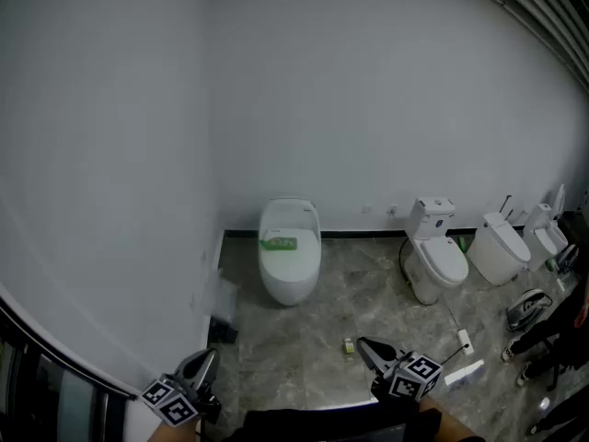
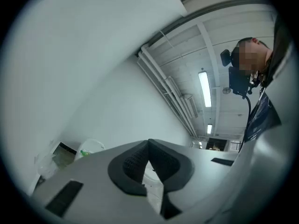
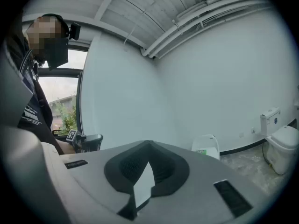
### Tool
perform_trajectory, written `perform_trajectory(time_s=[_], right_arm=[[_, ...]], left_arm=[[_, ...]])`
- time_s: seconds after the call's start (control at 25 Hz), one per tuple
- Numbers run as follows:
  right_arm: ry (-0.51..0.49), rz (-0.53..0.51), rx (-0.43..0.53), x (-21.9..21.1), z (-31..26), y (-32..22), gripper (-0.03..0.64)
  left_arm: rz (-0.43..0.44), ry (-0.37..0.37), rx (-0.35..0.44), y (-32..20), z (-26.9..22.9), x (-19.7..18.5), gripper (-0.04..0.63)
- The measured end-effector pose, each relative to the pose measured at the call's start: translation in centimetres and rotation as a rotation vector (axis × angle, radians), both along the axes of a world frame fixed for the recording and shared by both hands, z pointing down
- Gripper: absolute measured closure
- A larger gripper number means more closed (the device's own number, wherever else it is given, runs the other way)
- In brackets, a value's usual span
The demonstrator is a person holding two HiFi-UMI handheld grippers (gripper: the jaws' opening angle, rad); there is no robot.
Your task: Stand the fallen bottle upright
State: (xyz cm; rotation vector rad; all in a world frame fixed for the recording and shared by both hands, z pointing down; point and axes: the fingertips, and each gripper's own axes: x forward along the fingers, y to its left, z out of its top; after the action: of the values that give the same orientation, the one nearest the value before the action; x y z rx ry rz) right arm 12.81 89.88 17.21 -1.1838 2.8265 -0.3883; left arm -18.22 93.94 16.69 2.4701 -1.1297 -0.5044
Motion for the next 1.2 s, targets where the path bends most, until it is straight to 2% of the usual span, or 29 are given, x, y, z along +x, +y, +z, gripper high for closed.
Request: perform_trajectory(time_s=[0.12, 0.44, 0.68, 0.8, 0.96, 1.08, 1.2], right_arm=[[0.002, -0.017, 0.007, -2.9, -0.1, -0.1, 0.609], [0.005, 0.014, 0.011, -9.3, -1.9, -1.3, 0.609], [-0.002, 0.027, 0.000, -11.6, -0.6, -2.9, 0.609], [-0.004, 0.026, -0.008, -10.6, -0.3, -5.4, 0.609], [-0.018, 0.013, -0.013, -7.2, 0.6, -8.3, 0.609], [-0.026, -0.012, -0.009, -5.1, 0.2, -15.1, 0.609], [-0.013, -0.070, -0.007, -2.0, 0.3, -19.8, 0.609]], left_arm=[[0.005, 0.002, 0.002, -0.2, 0.4, -2.5, 0.588], [0.047, 0.000, -0.009, -1.0, -0.1, -8.6, 0.588], [0.055, -0.003, -0.017, -2.9, 1.3, -11.4, 0.588], [0.051, -0.011, -0.022, -5.2, 1.1, -10.6, 0.588], [0.028, -0.028, -0.020, -7.5, 1.3, -7.3, 0.588], [-0.002, -0.040, -0.018, -13.9, 0.5, -5.3, 0.588], [-0.043, -0.019, -0.021, -18.6, 0.0, -1.8, 0.588]])
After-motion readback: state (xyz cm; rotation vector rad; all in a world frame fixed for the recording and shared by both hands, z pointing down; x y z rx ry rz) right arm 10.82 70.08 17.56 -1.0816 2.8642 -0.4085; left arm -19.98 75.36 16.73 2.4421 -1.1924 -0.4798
